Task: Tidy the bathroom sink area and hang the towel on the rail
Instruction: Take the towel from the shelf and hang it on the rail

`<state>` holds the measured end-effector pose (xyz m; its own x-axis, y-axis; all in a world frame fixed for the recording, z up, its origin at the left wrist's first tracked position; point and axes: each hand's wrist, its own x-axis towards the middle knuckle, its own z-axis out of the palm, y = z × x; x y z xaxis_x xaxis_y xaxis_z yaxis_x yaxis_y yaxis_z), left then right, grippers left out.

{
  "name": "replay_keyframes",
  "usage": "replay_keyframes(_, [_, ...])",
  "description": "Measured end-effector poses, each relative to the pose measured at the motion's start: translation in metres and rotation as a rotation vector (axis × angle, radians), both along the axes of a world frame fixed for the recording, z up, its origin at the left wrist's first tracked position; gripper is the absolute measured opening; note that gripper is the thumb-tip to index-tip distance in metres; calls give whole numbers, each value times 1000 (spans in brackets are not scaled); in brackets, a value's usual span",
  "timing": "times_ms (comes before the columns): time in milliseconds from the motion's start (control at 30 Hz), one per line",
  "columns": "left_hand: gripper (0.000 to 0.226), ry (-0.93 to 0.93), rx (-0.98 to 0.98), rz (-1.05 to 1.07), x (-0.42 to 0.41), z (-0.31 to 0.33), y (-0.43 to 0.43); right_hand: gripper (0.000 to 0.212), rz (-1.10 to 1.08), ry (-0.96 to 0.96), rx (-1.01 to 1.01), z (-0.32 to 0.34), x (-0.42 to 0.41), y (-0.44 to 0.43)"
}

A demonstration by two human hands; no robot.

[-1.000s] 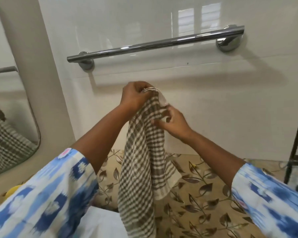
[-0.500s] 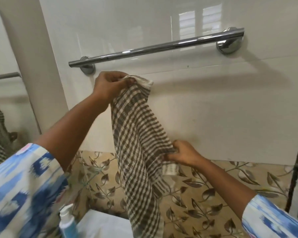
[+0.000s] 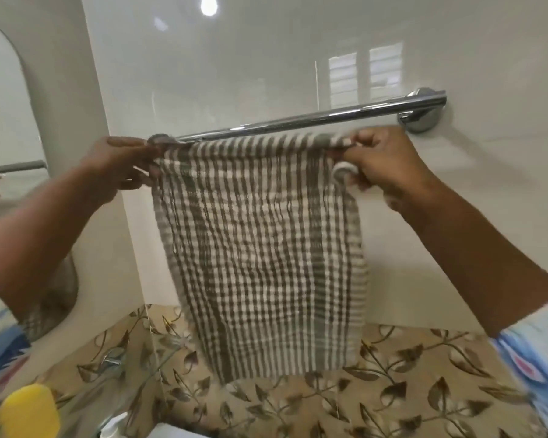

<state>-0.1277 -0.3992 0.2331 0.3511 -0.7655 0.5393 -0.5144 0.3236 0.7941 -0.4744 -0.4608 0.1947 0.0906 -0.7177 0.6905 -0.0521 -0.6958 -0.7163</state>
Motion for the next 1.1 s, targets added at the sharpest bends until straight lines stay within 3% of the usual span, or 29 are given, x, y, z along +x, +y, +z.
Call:
replay_keyframes(133, [21,258,-93,-183,-25,26,-13,17,126,-370,-5,44,21,9])
replay_keyframes(233, [27,180,-227,-336,-50,41,-20,19,340,-678,-5,79,36,3])
replay_keyframes(300, [43,130,-274,-321,-66,47,-24,19,149,-739,-202,93,45,-6])
replay_keyframes(400, [63,-51,-310,-202,-82,56,-32,20,-190,-530,-534,97,58,-19])
replay_keyframes(500, [69,-255,-325,-141,-85,59,-39,26,-314,-69,-640,102,61,-43])
replay_keyframes(667, [78,-486,17,182,-74,47,-63,59,-196,643,-414,106,56,-48])
replay_keyframes(800, [76,-489,49,415,-57,38,-69,56,-314,1057,-347,96,52,-40])
replay_keyframes(867, [70,-531,-44,632,-52,35,-68,51,-609,1045,-522,87,53,-35])
replay_keyframes(933, [48,-598,-260,786,-52,28,-64,41,-782,922,-688,74,59,-24])
replay_keyframes(1000, [27,-695,-464,768,-55,16,-59,36,-855,852,-751,59,67,-13])
replay_keyframes(1100, [31,-916,-534,735,-52,0,-58,40,-909,840,-773,38,78,-2])
